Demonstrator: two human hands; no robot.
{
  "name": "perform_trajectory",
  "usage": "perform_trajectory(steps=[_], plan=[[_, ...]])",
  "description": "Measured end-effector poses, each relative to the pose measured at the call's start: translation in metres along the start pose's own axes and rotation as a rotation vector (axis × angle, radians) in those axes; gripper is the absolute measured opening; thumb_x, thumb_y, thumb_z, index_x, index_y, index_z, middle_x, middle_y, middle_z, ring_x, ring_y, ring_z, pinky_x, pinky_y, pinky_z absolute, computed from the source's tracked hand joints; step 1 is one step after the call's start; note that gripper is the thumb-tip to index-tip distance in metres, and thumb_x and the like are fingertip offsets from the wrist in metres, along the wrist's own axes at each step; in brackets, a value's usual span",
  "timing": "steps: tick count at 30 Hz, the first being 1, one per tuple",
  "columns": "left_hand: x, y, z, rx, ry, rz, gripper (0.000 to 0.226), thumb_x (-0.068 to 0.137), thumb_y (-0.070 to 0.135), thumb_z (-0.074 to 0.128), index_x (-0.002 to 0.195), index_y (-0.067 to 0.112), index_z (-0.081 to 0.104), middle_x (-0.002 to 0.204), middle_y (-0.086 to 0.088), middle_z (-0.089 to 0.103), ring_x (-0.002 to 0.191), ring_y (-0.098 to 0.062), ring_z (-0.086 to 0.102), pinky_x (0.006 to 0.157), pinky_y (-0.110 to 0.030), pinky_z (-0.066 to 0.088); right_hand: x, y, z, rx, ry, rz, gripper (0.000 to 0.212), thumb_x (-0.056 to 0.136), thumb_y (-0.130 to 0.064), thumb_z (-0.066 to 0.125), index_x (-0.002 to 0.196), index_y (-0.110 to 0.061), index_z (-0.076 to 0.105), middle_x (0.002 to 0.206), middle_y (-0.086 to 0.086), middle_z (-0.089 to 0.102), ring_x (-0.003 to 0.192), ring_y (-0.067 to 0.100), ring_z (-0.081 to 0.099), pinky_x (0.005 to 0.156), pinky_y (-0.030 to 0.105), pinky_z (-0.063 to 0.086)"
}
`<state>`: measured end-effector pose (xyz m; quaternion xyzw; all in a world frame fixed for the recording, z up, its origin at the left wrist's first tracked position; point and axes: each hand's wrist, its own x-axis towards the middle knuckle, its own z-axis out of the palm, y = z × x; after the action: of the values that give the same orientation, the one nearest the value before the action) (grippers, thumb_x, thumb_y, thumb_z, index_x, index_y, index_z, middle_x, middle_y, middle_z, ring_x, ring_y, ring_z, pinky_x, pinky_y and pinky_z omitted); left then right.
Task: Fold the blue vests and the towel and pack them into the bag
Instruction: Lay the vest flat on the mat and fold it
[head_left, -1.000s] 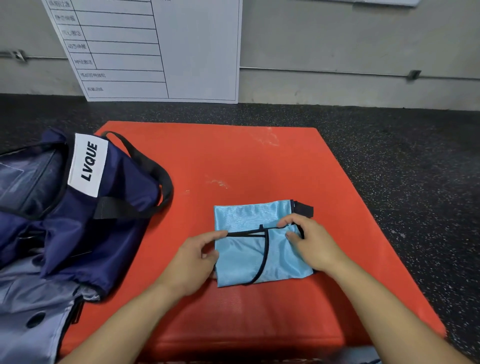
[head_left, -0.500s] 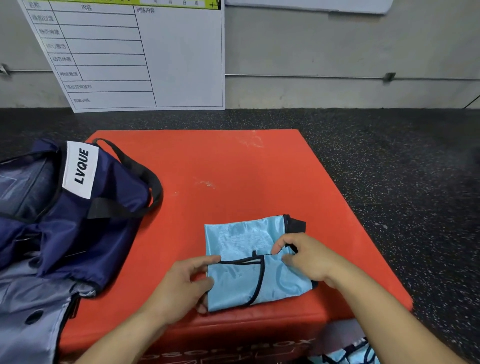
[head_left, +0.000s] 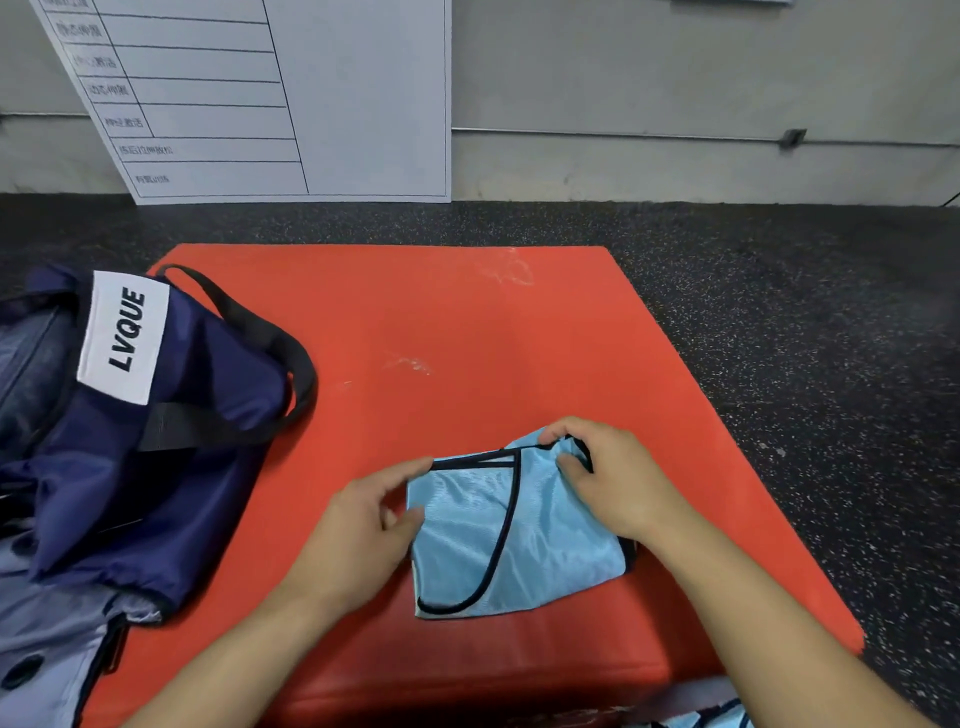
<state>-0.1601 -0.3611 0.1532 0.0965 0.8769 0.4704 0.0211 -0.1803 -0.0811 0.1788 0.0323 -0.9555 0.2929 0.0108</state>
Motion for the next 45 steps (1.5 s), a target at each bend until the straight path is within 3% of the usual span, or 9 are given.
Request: perform_trajectory(steps=[4,8,13,16,26,31,34,37,45], plan=[[0.003,-0.007,0.001,0.261,0.034,0.119,0.049,0.087,0.007,0.063,0.128,0.033,0.066,0.095,0.024,0.054,0.074,0.007,0.055,0.072,-0.020,0.048,0.008,-0.001,0.005,-0.271,-0.039,-0.033,0.026,0.099,-0.031,0.057,0.121,-0.043,0.061,0.106,-0.015,0.056,0.092,0.010,0.057,0.071,0.031,0.041],[0.007,-0.004,0.004,0.505,0.105,0.214,0.043,0.091,0.021,0.051,0.132,0.026,0.062,0.119,0.015,0.050,0.101,-0.009,0.056,0.085,-0.034,0.050,0.015,0.005,0.002,-0.330,-0.019,-0.060,0.024,0.092,-0.045,0.067,0.116,-0.041,0.069,0.112,-0.013,0.049,0.106,0.013,0.046,0.085,0.032,0.042],[0.008,-0.013,0.022,0.696,-0.123,0.371,0.057,0.104,0.045,0.031,0.155,0.022,0.039,0.165,0.005,0.029,0.154,-0.011,0.018,0.122,-0.036,0.016,0.025,0.006,0.000,-0.364,0.022,-0.080,0.005,0.089,-0.039,0.074,0.093,-0.040,0.072,0.108,-0.017,0.054,0.102,0.011,0.044,0.090,0.034,0.039],[0.004,-0.029,0.028,0.745,-0.203,0.325,0.062,0.106,0.049,0.018,0.162,0.023,0.017,0.170,0.006,0.009,0.156,-0.009,-0.003,0.123,-0.039,0.005,0.029,0.001,0.003,-0.364,0.050,-0.092,0.004,0.090,-0.035,0.074,0.089,-0.039,0.071,0.104,-0.019,0.055,0.099,0.010,0.045,0.087,0.034,0.039],[0.006,-0.023,0.025,0.639,-0.230,0.261,0.075,0.095,0.063,-0.009,0.162,0.032,0.004,0.167,0.019,-0.009,0.149,0.004,-0.021,0.125,-0.033,-0.005,0.041,-0.003,0.028,-0.436,0.080,-0.062,0.006,0.096,-0.031,0.063,0.093,-0.035,0.066,0.102,-0.013,0.060,0.101,0.015,0.050,0.081,0.032,0.031],[0.003,-0.031,0.023,0.707,-0.186,0.277,0.067,0.102,0.058,0.009,0.162,0.029,0.003,0.168,0.015,-0.009,0.151,-0.001,-0.020,0.124,-0.035,-0.005,0.018,-0.025,0.040,-0.515,0.282,-0.131,0.037,0.092,-0.026,0.067,0.128,-0.018,0.068,0.132,0.006,0.063,0.127,0.030,0.054,0.112,0.045,0.039],[0.003,-0.039,0.022,0.733,-0.143,0.266,0.066,0.104,0.055,0.013,0.163,0.025,0.007,0.169,0.009,-0.003,0.154,-0.006,-0.013,0.124,-0.036,-0.002,-0.006,-0.042,0.072,-0.392,0.146,-0.068,0.070,0.103,-0.050,0.024,0.158,-0.009,0.032,0.166,0.010,0.028,0.155,0.026,0.020,0.127,0.043,0.016],[0.004,-0.037,0.023,0.744,-0.107,0.247,0.067,0.103,0.053,0.014,0.162,0.021,0.019,0.169,0.004,0.010,0.155,-0.009,0.000,0.123,-0.035,0.002,-0.017,-0.032,0.097,-0.330,-0.001,0.006,0.086,0.092,-0.064,-0.005,0.163,-0.015,-0.002,0.171,0.002,-0.009,0.156,0.013,-0.014,0.125,0.033,-0.009],[0.005,-0.029,0.013,0.649,-0.061,0.164,0.078,0.094,0.062,0.000,0.162,0.028,0.018,0.168,0.012,0.013,0.154,-0.003,-0.002,0.124,-0.026,-0.004,-0.016,-0.030,0.090,-0.357,-0.040,-0.043,0.074,0.105,-0.060,0.010,0.163,-0.017,-0.005,0.170,-0.003,-0.013,0.154,0.007,-0.019,0.125,0.029,-0.012]])
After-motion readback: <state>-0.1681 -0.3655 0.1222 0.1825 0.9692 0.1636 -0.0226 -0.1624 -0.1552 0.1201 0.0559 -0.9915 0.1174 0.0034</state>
